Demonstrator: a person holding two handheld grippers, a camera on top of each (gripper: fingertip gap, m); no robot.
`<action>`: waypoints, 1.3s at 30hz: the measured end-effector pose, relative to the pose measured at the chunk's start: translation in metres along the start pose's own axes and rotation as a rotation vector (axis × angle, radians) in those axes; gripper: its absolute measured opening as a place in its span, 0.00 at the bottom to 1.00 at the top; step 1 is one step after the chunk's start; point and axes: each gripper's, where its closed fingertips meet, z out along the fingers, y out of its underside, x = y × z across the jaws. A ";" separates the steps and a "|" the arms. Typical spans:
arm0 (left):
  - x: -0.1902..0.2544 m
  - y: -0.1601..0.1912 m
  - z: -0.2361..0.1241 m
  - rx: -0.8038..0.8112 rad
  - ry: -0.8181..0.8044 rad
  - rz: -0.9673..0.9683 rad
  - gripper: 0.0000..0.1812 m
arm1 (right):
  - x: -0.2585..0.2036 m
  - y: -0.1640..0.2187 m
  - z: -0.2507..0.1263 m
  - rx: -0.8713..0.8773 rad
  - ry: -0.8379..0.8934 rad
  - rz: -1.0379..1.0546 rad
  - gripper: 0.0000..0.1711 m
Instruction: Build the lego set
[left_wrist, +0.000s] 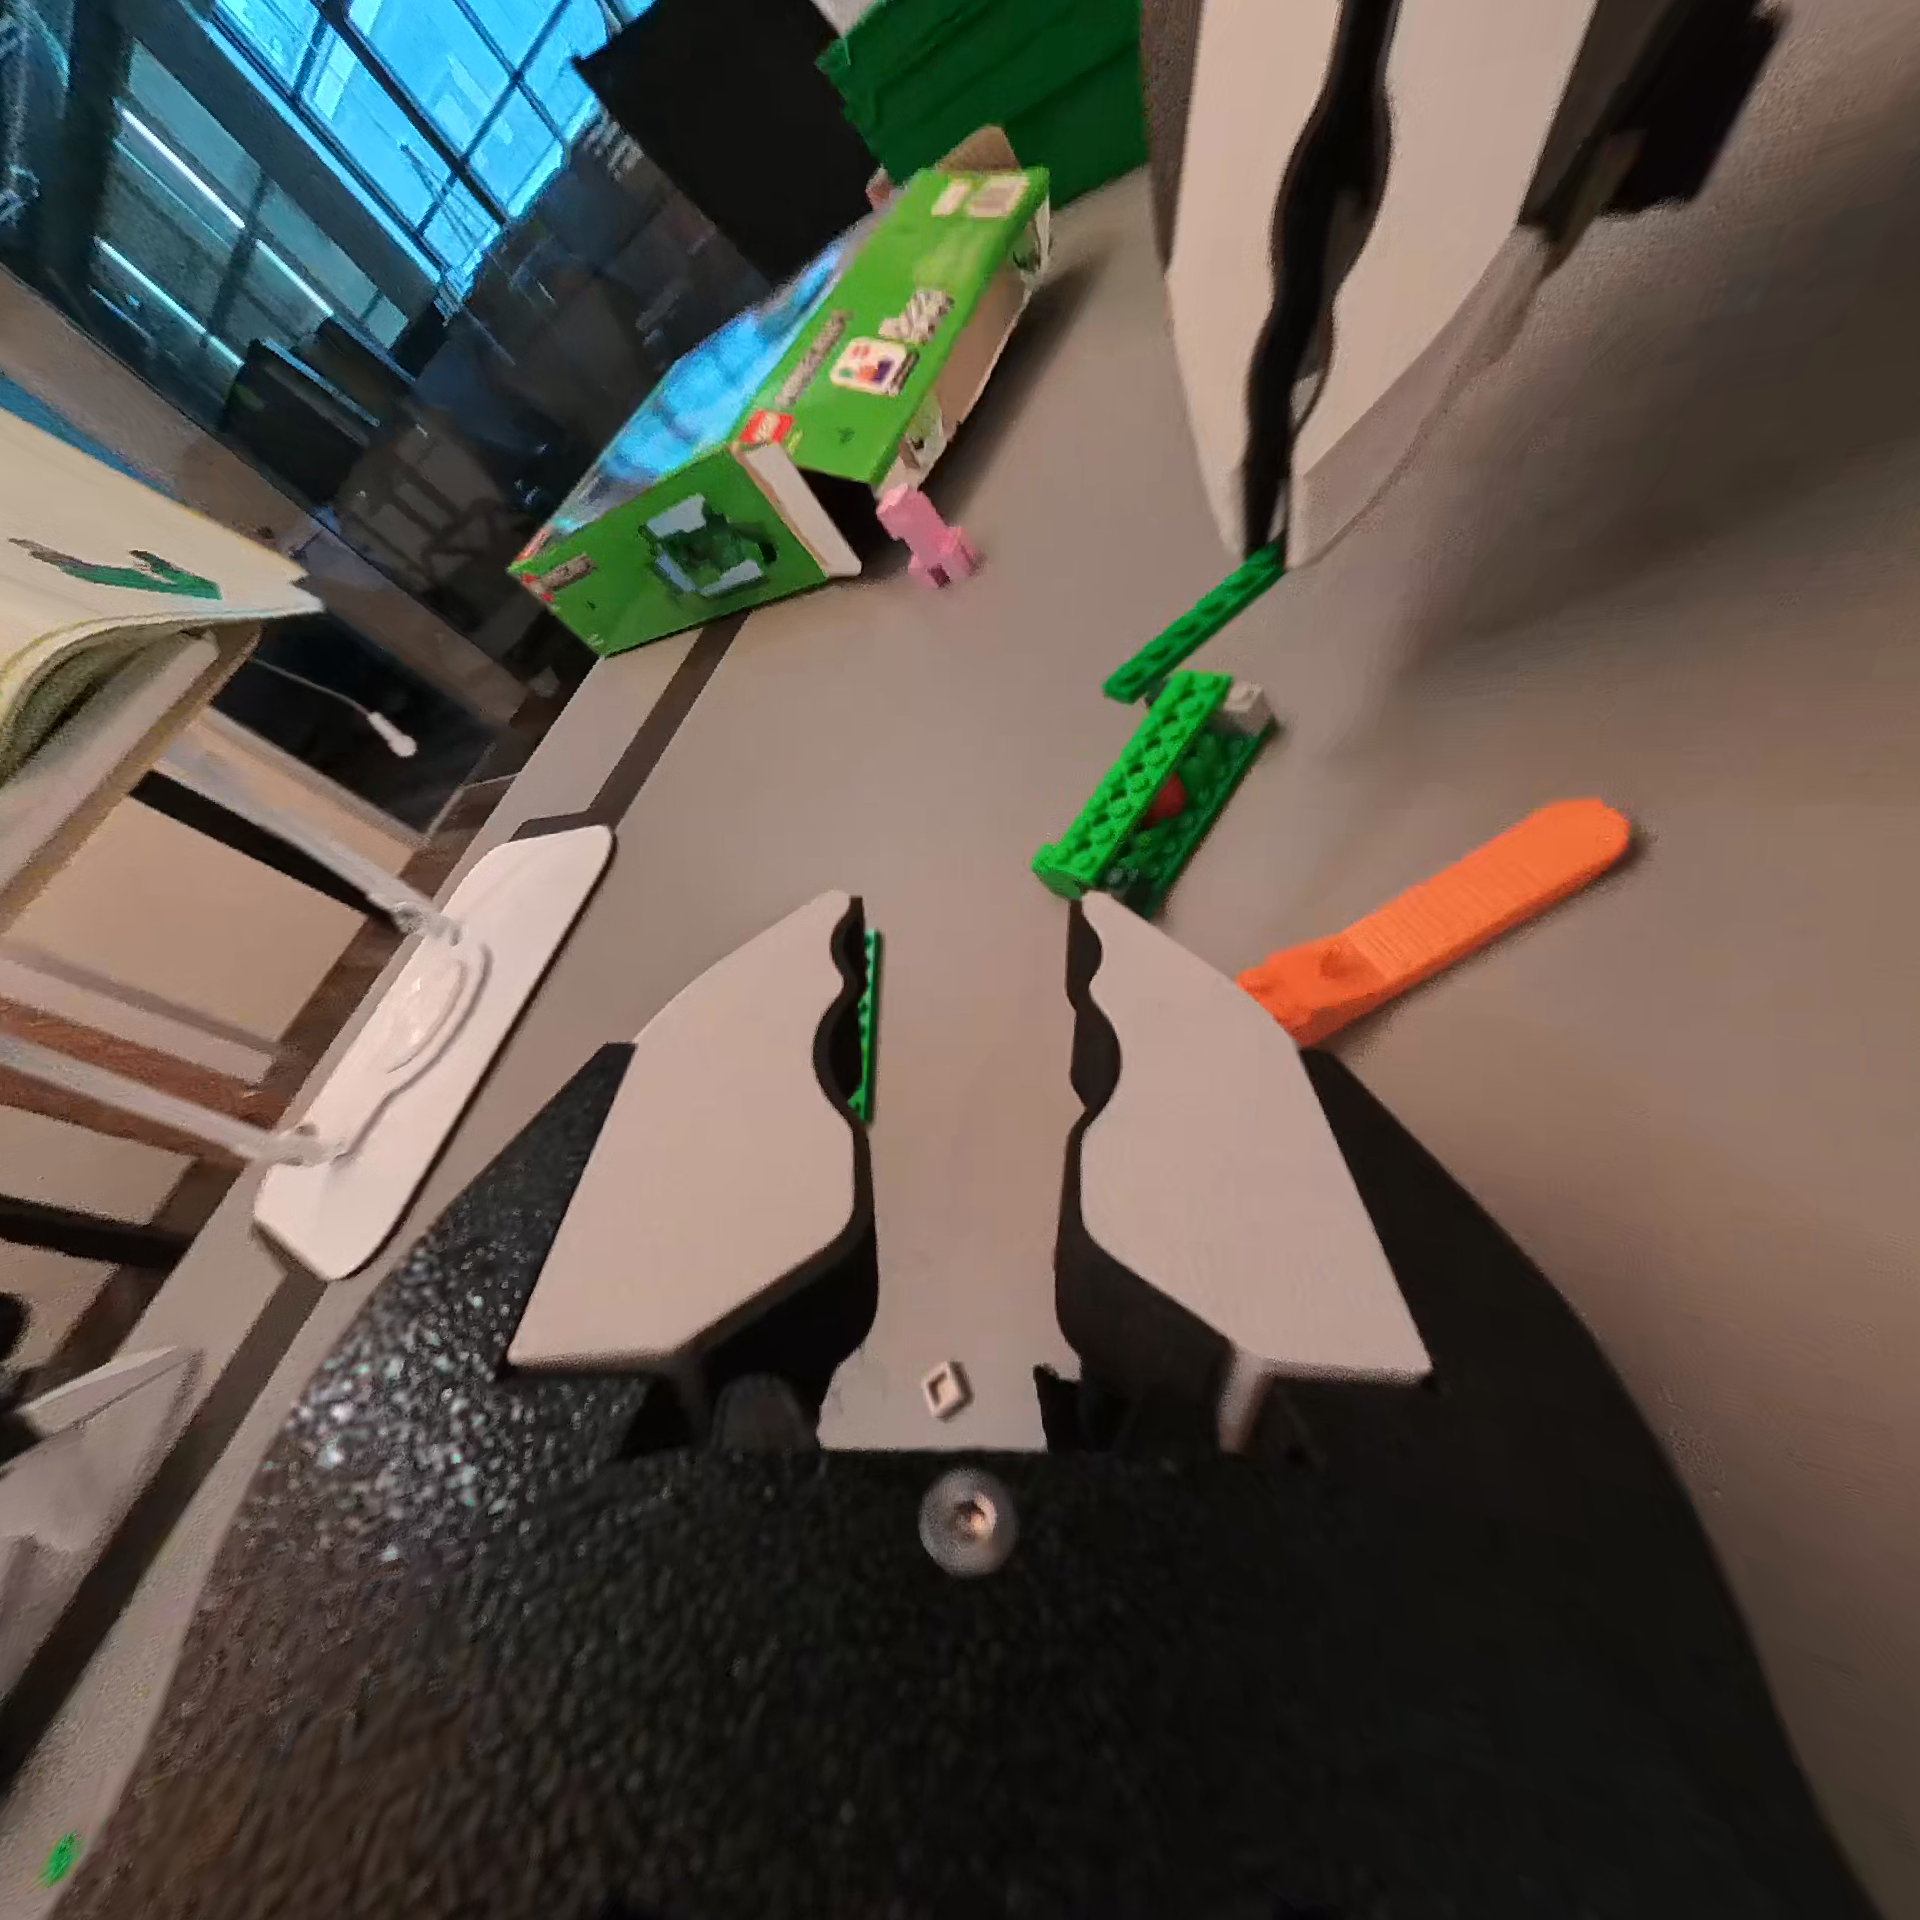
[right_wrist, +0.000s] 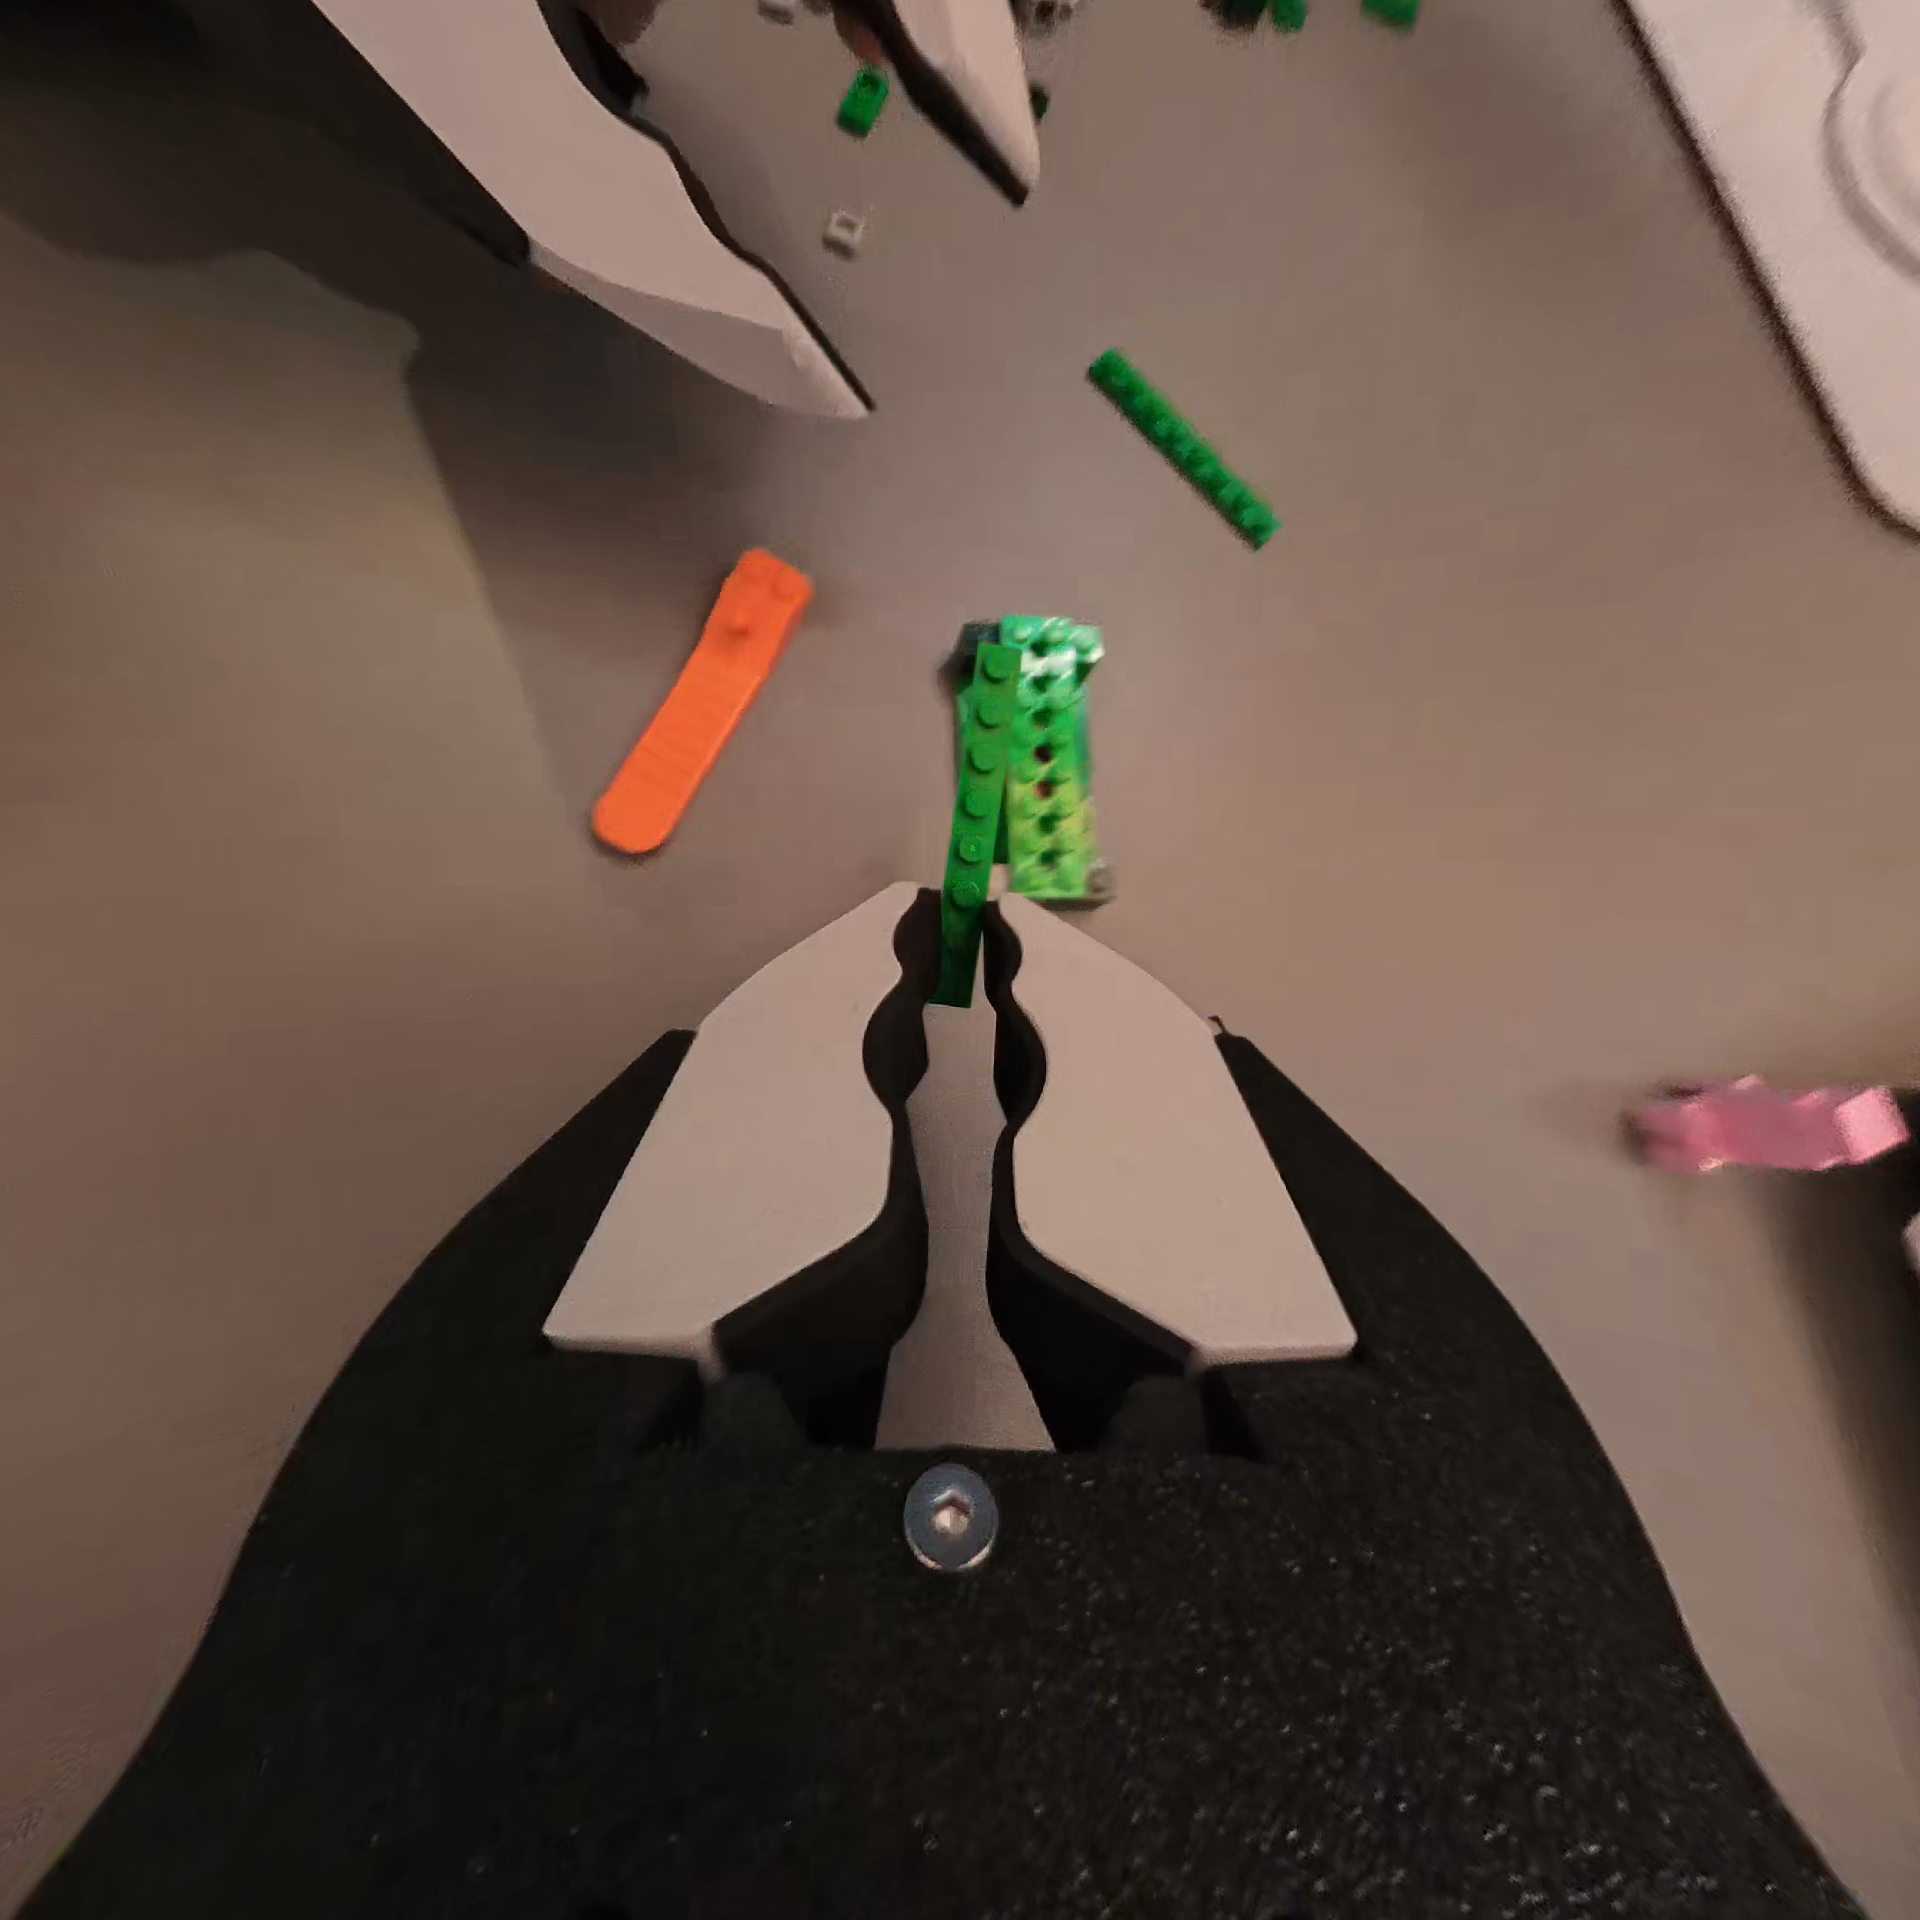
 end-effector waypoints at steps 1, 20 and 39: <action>-0.002 -0.001 0.002 0.025 0.019 -0.026 0.20 | 0.007 -0.003 0.001 0.009 -0.007 -0.039 0.04; 0.032 0.006 0.043 -0.004 0.541 -0.014 0.26 | 0.032 0.000 0.039 -0.123 -0.233 -0.142 0.04; 0.040 0.017 0.049 -0.067 0.565 0.015 0.26 | 0.026 0.001 0.038 -0.103 -0.327 -0.073 0.07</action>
